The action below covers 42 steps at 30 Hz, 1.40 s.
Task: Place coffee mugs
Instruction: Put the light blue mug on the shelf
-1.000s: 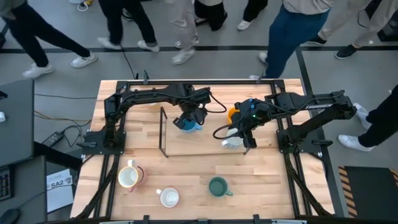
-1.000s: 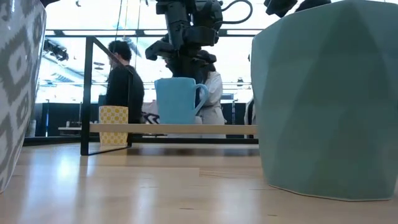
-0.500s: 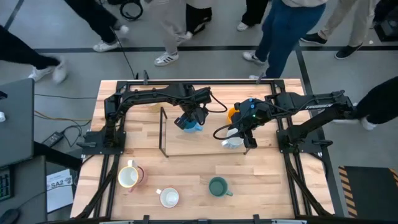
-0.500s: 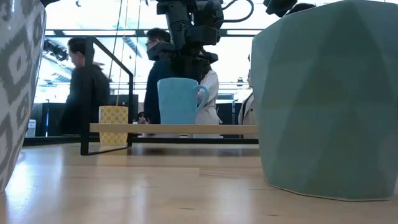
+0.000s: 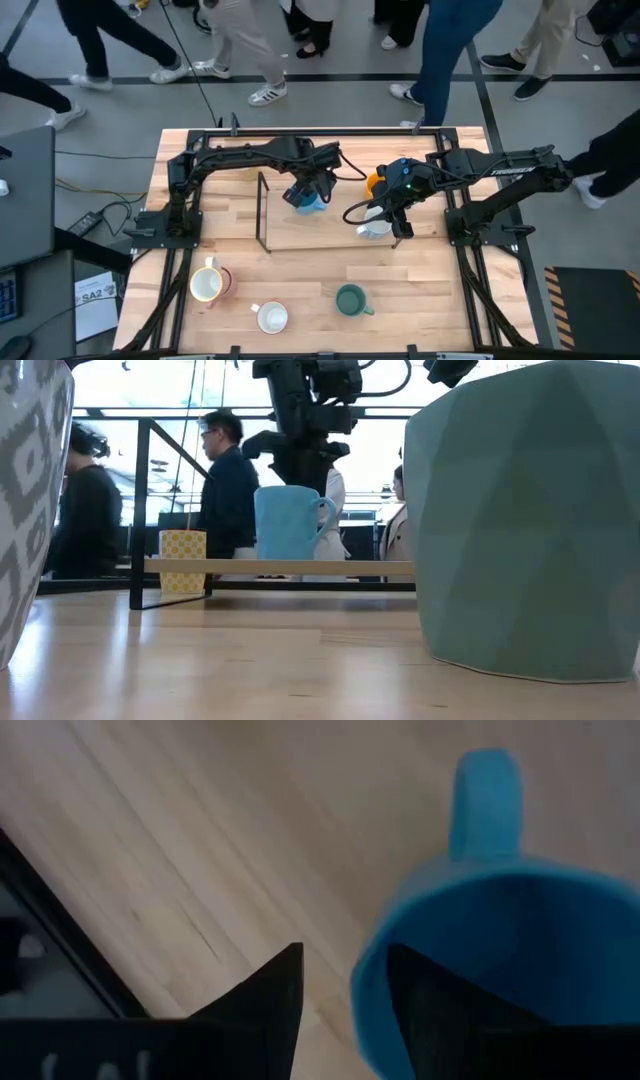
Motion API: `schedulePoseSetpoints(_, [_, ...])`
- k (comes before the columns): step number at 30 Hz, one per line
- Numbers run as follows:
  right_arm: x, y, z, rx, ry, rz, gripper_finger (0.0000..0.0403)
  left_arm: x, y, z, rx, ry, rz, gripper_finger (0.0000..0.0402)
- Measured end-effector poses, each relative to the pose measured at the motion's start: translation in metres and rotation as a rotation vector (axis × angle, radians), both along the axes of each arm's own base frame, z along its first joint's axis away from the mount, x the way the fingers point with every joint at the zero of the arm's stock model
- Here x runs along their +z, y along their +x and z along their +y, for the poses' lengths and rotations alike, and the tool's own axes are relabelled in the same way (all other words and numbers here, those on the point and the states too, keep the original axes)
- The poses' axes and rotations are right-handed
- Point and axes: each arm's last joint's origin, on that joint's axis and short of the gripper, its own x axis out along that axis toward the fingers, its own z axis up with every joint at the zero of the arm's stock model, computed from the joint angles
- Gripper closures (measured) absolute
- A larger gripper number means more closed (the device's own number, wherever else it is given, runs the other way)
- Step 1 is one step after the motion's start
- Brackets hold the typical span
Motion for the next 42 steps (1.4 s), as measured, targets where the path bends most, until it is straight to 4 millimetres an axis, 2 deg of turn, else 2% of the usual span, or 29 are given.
schedulePoseSetpoints(7, [0.0,0.0,0.0,0.0,0.0,-0.002,0.0248,0.028,-0.012,-0.012,-0.006,0.001,-0.062,0.0249])
schedulePoseSetpoints(11, [0.001,0.001,0.0,-0.001,0.0,-0.012,0.0248,0.053,-0.029,-0.016,0.059,-0.016,-0.116,0.0249])
schedulePoseSetpoints(19, [0.01,0.01,0.0,0.009,-0.003,-0.144,0.0248,0.101,-0.085,-0.026,0.31,-0.145,-0.156,0.0249])
schedulePoseSetpoints(25, [0.02,0.019,-0.01,-0.028,-0.001,-0.277,0.0248,0.126,-0.127,-0.037,0.438,-0.275,-0.215,0.0249])
schedulePoseSetpoints(28, [0.024,0.023,-0.018,-0.058,-0.002,-0.334,0.0248,0.129,-0.152,-0.044,0.477,-0.305,-0.257,0.0249])
schedulePoseSetpoints(32, [0.025,0.035,-0.029,-0.084,-0.005,-0.399,0.0248,0.119,-0.184,-0.053,0.538,-0.345,-0.333,0.0249])
schedulePoseSetpoints(37, [0.012,0.064,-0.045,-0.03,0.0,-0.449,0.0248,0.101,-0.219,-0.062,0.601,-0.371,-0.427,0.0249])
schedulePoseSetpoints(42, [-0.003,0.096,-0.07,-0.068,-0.014,-0.396,0.0248,0.083,-0.244,-0.066,0.673,-0.345,-0.493,0.0249])
